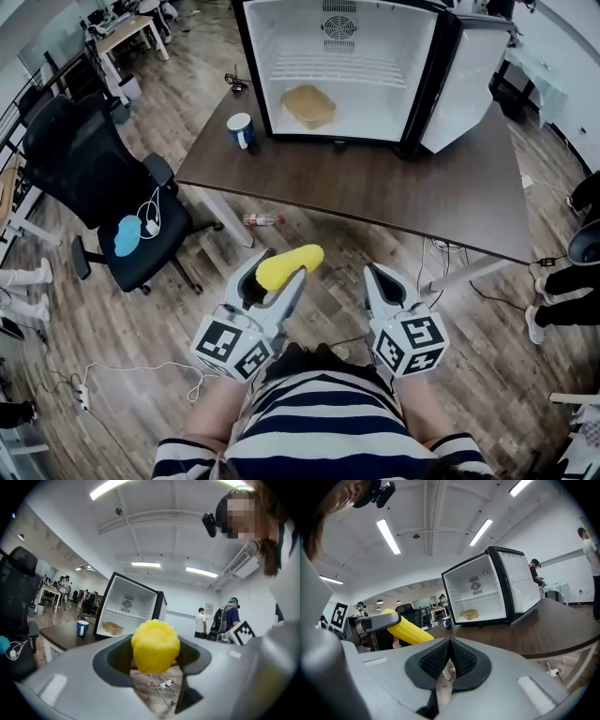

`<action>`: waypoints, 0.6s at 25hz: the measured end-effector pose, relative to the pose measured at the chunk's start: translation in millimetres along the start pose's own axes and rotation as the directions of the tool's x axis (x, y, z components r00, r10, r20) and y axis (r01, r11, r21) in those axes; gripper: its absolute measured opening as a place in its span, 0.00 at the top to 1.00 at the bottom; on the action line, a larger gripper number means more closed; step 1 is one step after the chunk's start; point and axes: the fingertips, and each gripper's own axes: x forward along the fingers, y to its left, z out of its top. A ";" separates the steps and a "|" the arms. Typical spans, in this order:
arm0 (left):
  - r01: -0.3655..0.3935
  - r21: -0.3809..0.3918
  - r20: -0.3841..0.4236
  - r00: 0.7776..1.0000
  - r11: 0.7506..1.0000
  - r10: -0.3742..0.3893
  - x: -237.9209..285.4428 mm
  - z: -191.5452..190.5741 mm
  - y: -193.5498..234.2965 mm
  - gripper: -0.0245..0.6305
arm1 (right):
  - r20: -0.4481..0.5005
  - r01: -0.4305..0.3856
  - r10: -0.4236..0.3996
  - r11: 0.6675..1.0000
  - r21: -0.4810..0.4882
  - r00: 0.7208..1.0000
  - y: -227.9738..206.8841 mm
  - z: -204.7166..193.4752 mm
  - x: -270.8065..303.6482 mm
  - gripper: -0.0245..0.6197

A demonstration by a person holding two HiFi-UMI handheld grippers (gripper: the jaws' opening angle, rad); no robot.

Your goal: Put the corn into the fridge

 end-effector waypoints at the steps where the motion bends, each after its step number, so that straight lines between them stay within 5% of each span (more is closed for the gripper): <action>1: -0.008 0.000 0.001 1.000 1.000 0.008 3.1 -0.6 -1.5 0.96 | 0.002 -0.006 0.006 1.000 -0.002 1.000 -3.9 0.8 0.5 0.98; 15: -0.060 0.022 -0.027 0.998 0.998 0.060 35.1 -3.3 5.7 0.96 | -0.001 -0.049 0.049 0.998 0.043 0.999 -34.8 -1.5 26.8 0.98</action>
